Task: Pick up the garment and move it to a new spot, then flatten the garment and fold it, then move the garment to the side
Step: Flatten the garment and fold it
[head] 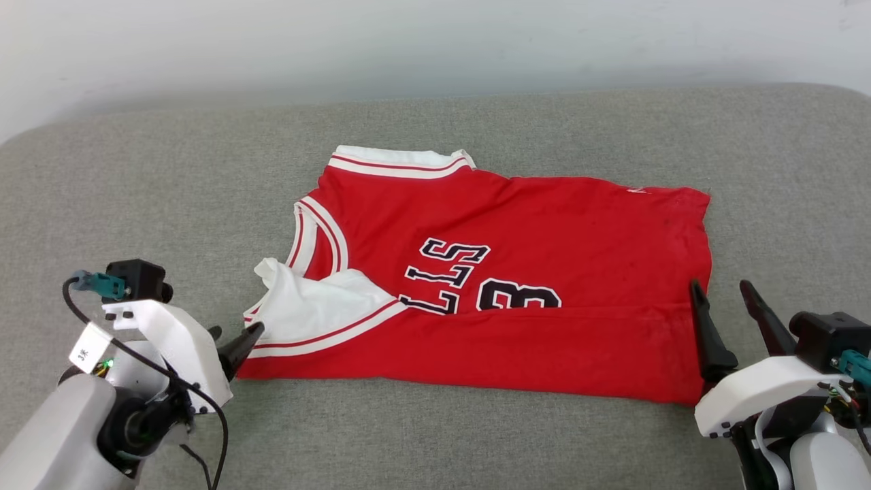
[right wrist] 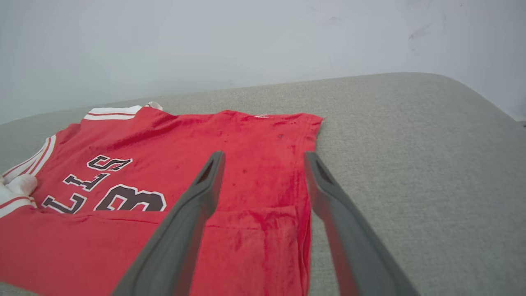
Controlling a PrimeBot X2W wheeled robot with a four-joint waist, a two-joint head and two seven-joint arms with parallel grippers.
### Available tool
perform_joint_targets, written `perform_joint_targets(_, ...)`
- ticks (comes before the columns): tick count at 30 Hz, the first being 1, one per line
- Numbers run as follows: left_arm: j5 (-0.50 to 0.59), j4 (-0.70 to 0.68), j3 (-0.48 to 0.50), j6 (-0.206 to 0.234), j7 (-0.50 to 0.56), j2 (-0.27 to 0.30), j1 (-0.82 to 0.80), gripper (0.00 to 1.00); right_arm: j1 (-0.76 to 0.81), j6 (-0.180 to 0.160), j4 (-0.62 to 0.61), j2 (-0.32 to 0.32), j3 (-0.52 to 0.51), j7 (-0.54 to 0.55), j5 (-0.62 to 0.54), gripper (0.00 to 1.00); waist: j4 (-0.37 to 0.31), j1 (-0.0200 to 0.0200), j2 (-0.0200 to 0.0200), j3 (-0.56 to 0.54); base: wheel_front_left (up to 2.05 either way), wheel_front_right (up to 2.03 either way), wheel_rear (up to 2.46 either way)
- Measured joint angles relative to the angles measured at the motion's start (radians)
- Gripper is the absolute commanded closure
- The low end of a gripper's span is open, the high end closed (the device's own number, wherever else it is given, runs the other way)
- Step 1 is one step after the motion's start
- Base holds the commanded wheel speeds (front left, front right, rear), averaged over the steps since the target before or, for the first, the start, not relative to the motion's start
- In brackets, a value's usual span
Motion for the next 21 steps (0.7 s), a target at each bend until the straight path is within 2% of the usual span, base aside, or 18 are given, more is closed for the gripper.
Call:
perform_joint_targets(3, -0.044, -0.059, -0.002, 0.024, 0.107, 0.034, 0.009, 0.00, 0.014, 0.000, -0.014, 0.005, -0.001, 0.008, -0.001, 0.00, -0.008, 0.0001, 0.0000, 0.003, 0.00, 0.00, 0.00)
perform_joint_targets(8, -0.065, -0.100, 0.000, 0.070, 0.170, 0.063, 0.033, 0.00, 0.015, 0.000, -0.036, 0.012, 0.001, 0.014, 0.001, 0.00, -0.027, 0.0000, 0.0000, 0.031, 0.00, 0.00, 0.00)
perform_joint_targets(14, -0.087, -0.082, -0.017, 0.077, 0.231, 0.064, 0.037, 0.00, 0.007, 0.000, -0.041, 0.015, 0.000, 0.017, 0.010, 0.00, -0.056, 0.0001, 0.0000, 0.075, 0.00, 0.00, 0.00)
perform_joint_targets(15, -0.093, -0.080, -0.019, 0.075, 0.241, 0.063, 0.036, 0.09, 0.005, 0.000, -0.040, 0.015, -0.001, 0.021, 0.011, 0.00, -0.061, 0.0000, 0.0000, 0.080, 0.00, 0.00, 0.00)
perform_joint_targets(16, -0.100, -0.075, -0.021, 0.067, 0.254, 0.063, 0.032, 1.00, 0.004, 0.000, -0.035, 0.016, -0.003, 0.030, 0.018, 0.00, -0.074, 0.0000, 0.0000, 0.095, 0.00, 0.00, 0.00)
perform_joint_targets(21, -0.092, -0.074, -0.025, 0.051, 0.232, 0.055, 0.028, 1.00, 0.004, 0.000, -0.027, 0.017, -0.022, 0.100, 0.030, 0.00, -0.087, 0.0001, 0.0000, 0.099, 0.00, 0.00, 0.00)
